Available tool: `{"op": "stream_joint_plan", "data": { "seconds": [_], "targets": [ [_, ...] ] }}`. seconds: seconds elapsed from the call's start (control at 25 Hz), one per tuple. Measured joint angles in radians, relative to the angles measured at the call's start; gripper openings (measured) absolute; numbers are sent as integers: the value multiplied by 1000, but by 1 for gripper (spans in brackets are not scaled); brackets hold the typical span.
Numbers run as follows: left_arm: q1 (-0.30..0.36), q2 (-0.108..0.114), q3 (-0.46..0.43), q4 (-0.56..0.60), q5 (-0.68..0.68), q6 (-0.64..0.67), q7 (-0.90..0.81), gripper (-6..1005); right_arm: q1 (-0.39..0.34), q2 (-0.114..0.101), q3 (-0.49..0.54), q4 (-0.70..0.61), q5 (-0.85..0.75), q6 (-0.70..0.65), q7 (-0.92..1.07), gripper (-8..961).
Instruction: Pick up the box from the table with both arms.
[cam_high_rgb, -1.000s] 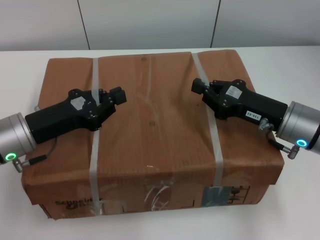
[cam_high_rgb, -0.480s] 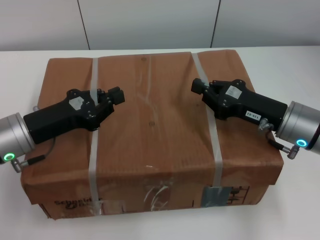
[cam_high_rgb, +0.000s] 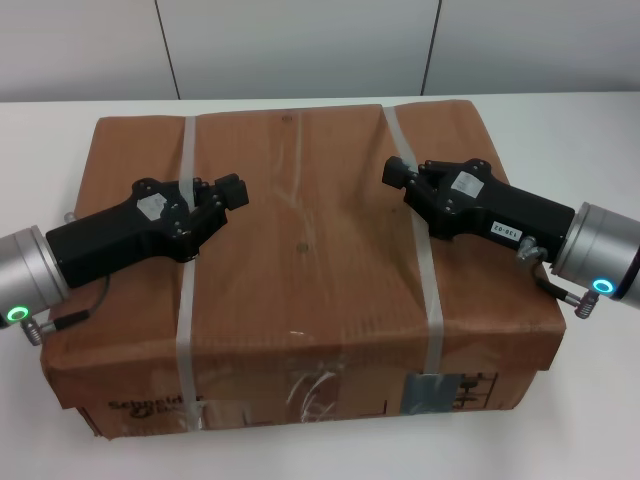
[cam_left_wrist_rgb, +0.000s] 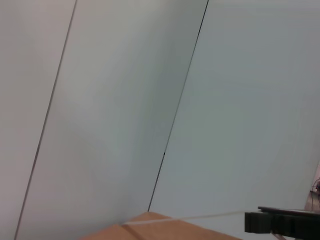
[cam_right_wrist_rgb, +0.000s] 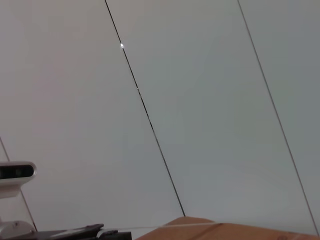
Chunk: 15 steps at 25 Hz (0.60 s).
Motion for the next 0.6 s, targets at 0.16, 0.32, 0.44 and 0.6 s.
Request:
{"op": "stream_joint_plan", "data": {
  "seconds": [0.16, 0.32, 0.44, 0.6],
  "targets": [
    [0, 0, 0, 0, 0, 0, 0, 86, 0, 0, 0, 0, 0, 0, 0, 7],
    [0, 0, 0, 0, 0, 1, 0, 88, 0, 0, 0, 0, 0, 0, 0, 7],
    [0, 0, 0, 0, 0, 1, 1, 87, 0, 0, 0, 0, 0, 0, 0, 7],
    [0, 0, -1, 0, 0, 1, 1, 87, -1, 0, 0, 0, 0, 0, 0, 7]
  ]
}}
